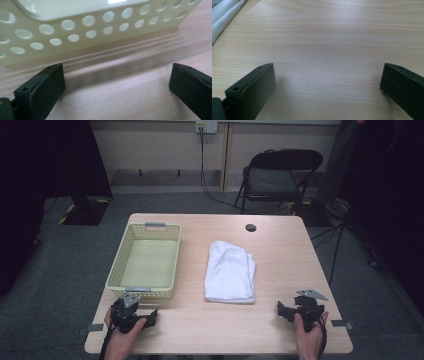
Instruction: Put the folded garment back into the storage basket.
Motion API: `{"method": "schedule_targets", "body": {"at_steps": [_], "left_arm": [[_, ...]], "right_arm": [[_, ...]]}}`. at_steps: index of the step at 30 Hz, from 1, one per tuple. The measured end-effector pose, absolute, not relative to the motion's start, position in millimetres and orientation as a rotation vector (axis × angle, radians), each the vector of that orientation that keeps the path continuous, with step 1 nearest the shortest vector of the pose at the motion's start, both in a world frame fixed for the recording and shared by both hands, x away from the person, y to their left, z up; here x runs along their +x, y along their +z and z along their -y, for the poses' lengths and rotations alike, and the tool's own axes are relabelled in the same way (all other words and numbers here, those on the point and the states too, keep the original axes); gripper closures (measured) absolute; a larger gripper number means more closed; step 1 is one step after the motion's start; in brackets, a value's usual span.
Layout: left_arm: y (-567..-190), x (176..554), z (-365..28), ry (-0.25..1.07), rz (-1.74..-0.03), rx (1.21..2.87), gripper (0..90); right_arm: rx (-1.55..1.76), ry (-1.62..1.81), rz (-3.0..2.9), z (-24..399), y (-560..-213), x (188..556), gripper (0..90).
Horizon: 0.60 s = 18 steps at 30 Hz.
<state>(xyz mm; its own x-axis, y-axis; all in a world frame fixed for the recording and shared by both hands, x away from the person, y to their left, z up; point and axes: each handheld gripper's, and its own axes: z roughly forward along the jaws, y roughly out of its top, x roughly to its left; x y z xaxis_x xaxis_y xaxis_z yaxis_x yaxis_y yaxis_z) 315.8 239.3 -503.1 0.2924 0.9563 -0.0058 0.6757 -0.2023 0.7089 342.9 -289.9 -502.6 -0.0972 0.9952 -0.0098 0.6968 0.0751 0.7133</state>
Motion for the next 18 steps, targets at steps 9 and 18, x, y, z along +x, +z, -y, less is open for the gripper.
{"method": "schedule_targets", "body": {"at_steps": [9, 18], "left_arm": [[-497, 316, -240, 0.556, -1.499, 2.007, 0.0], [-491, 311, -244, 0.534, -1.535, 1.973, 6.5]], "right_arm": [[1.666, 0.769, -1.855, 288, -503, 340, 0.0], [1.661, 0.772, -1.863, 288, -503, 339, 0.0]]}}
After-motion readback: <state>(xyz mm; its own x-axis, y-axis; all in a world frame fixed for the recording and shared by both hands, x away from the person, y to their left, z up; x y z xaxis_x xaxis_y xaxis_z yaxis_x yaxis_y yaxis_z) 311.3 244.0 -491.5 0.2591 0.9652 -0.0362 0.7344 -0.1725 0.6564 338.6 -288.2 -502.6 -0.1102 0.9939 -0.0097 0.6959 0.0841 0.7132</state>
